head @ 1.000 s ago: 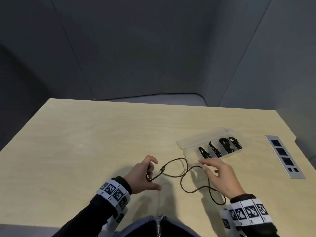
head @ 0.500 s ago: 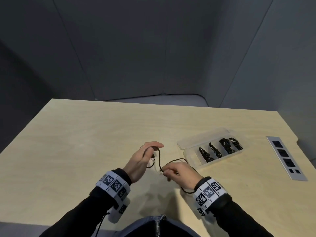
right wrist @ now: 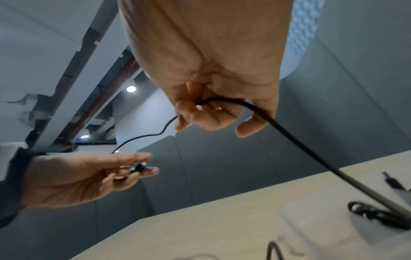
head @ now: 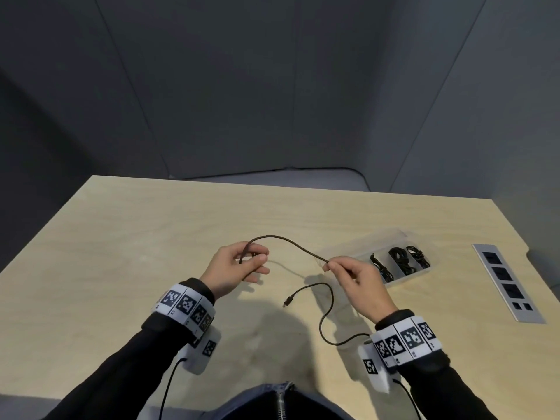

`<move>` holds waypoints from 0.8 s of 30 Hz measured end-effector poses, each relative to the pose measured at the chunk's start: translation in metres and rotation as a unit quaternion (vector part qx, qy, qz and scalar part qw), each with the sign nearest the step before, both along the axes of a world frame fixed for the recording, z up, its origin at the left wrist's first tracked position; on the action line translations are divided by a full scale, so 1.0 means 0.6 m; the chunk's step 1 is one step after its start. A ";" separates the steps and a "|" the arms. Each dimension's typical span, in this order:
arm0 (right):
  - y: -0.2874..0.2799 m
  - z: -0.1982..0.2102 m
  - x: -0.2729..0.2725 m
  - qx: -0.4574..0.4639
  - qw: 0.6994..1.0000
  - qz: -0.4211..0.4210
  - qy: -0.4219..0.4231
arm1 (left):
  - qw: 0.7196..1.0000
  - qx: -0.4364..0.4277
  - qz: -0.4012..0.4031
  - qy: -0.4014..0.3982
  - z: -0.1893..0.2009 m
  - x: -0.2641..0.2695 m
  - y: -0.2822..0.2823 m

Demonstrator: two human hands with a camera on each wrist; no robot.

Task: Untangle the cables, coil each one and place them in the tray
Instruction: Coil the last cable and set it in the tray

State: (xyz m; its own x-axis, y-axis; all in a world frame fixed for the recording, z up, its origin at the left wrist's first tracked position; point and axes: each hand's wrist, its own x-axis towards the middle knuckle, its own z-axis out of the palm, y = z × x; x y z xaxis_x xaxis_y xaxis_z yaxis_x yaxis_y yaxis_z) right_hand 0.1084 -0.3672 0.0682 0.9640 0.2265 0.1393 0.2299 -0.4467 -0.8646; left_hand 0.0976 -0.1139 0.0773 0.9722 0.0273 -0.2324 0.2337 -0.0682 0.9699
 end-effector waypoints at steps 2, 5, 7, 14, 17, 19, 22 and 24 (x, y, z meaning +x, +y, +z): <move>-0.006 -0.003 0.006 0.007 1.000 -0.010 0.012 | 0.999 -0.024 -0.006 0.025 0.001 0.000 -0.004; -0.013 -0.013 0.012 0.020 0.999 -0.032 0.022 | 0.999 -0.047 -0.002 -0.011 0.005 0.003 -0.006; -0.020 -0.014 0.014 0.033 0.998 -0.047 0.031 | 0.997 -0.053 0.023 -0.051 0.008 0.004 -0.005; -0.024 -0.012 0.003 -0.047 0.986 0.082 0.134 | 0.947 -0.295 0.107 -0.065 0.019 0.012 -0.010; -0.016 -0.021 -0.007 -0.057 0.972 0.150 0.172 | 0.932 -0.334 0.121 -0.065 0.023 0.015 -0.013; -0.009 -0.018 -0.012 -0.068 0.964 0.183 0.181 | 0.927 -0.343 0.135 -0.070 0.024 0.017 -0.019; -0.001 -0.013 -0.017 -0.086 0.957 0.209 0.180 | 0.924 -0.331 0.174 -0.075 0.025 0.021 -0.029; 0.000 -0.008 -0.019 -0.088 0.960 0.209 0.166 | 0.936 -0.291 0.187 -0.066 0.026 0.025 -0.028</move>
State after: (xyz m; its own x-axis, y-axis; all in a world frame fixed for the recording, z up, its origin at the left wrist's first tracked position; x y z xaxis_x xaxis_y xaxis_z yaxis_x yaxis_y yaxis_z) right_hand 0.0970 -0.3675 0.0636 0.7684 0.5948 -0.2364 0.1449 -0.5214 -0.8409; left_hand 0.1123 -0.1310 0.0931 0.9412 0.2778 -0.1922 0.0110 0.5435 0.8393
